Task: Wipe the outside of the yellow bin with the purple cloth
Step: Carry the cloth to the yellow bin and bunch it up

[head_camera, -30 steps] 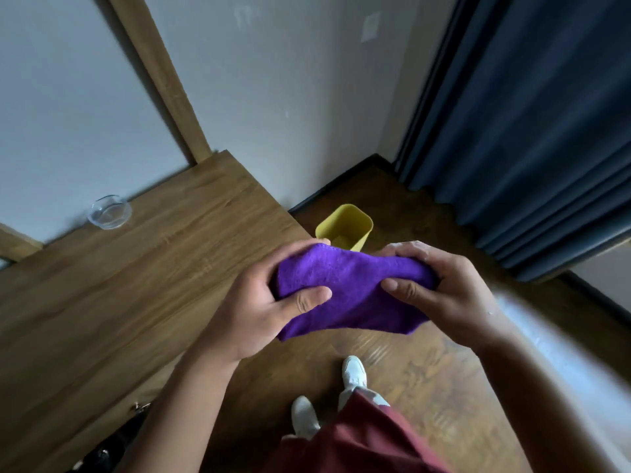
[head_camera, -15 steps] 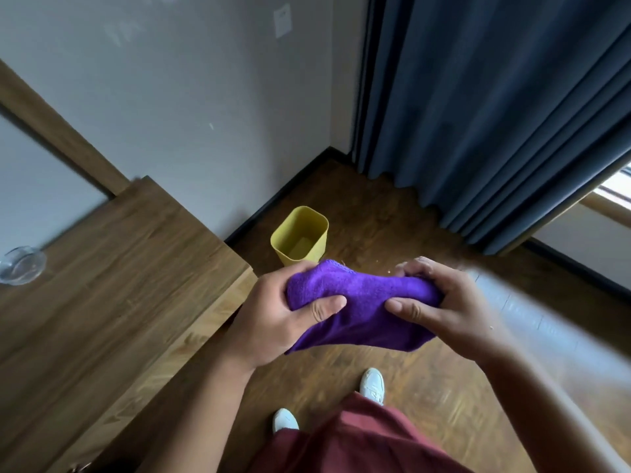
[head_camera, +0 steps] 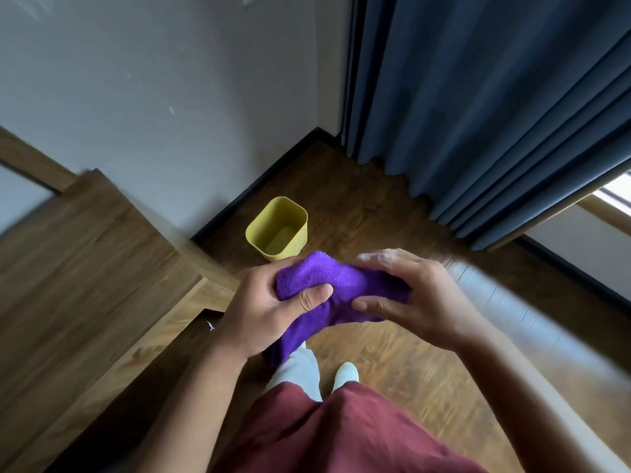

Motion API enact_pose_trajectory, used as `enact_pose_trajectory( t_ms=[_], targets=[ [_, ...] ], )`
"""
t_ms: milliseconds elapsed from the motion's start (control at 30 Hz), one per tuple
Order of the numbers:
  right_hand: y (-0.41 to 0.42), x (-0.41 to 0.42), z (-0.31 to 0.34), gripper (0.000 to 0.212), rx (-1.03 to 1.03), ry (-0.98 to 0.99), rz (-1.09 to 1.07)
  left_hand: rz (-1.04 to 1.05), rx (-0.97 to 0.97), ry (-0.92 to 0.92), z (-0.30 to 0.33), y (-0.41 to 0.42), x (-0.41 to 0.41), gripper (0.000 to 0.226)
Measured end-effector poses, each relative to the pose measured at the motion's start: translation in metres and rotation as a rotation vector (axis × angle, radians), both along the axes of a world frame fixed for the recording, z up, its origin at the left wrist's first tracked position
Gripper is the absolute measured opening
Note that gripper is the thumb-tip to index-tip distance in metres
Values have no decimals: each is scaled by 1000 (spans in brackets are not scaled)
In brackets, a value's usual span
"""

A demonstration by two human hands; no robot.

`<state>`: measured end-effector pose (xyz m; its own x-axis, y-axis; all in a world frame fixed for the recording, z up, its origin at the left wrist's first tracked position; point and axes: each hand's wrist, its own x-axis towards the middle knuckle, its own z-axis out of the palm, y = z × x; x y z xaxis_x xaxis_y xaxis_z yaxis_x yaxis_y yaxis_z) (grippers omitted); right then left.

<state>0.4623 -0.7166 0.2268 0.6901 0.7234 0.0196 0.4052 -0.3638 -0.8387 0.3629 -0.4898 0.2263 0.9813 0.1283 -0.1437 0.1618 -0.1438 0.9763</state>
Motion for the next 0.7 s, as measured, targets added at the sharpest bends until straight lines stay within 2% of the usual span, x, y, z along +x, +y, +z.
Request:
enact_pose_trajectory(
  t_ms=[100, 233, 300, 433, 533, 700],
  targets=[
    [17, 28, -7, 52, -17, 10, 9, -13, -32, 21, -8, 15, 26, 33],
    [38, 65, -14, 55, -40, 15, 20, -19, -97, 35, -18, 42, 64, 51],
    [49, 84, -20, 51, -66, 35, -2, -33, -114, 38, -21, 56, 87, 54],
    [72, 122, -23, 36, -82, 70, -43, -63, -68, 60, -28, 85, 129, 41],
    [87, 151, -26, 36, -108, 75, -16, -44, 36, 58, -33, 103, 152, 36],
    [105, 199, -37, 39, -73, 20, -19, 82, 91, 63, -50, 112, 185, 34]
  ],
)
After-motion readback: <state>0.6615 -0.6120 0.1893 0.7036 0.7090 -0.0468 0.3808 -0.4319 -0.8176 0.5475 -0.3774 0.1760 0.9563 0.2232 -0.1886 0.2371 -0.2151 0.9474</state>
